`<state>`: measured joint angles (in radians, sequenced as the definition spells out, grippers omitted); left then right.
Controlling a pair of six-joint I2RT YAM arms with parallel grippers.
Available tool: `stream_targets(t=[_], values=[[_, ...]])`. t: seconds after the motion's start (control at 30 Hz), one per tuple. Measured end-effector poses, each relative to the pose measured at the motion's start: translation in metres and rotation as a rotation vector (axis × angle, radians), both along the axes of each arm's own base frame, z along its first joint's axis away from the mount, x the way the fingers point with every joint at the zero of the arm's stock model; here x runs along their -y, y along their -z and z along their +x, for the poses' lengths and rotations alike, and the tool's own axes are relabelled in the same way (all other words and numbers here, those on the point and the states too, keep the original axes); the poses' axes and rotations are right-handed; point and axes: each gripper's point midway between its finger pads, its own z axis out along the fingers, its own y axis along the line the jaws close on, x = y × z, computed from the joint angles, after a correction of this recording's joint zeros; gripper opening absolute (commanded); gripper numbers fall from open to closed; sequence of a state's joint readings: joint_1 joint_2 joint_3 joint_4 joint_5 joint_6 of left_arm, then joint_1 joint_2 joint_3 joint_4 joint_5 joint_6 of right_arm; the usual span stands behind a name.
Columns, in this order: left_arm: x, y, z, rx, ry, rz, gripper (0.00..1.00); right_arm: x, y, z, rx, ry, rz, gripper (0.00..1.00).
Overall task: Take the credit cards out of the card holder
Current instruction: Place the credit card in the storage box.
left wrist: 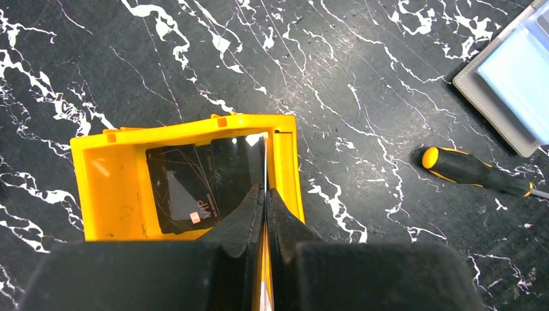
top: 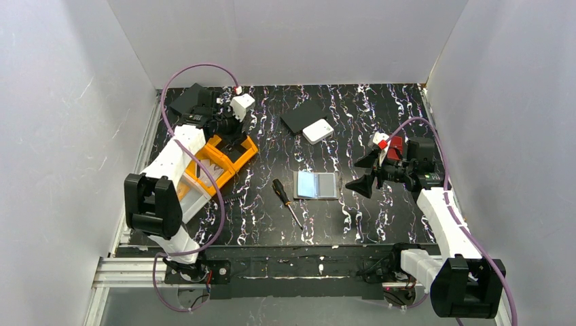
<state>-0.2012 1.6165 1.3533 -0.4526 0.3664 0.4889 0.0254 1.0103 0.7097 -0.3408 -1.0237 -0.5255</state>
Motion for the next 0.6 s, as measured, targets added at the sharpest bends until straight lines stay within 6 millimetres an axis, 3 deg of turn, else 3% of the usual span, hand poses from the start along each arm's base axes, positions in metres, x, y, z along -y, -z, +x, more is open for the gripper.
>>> stream_targets(t=[0.6], values=[[-0.016, 0.034, 0.034, -0.018, -0.052, -0.043, 0.0, -0.001, 0.0, -0.001, -0.006, -0.009, 0.007, 0.98]])
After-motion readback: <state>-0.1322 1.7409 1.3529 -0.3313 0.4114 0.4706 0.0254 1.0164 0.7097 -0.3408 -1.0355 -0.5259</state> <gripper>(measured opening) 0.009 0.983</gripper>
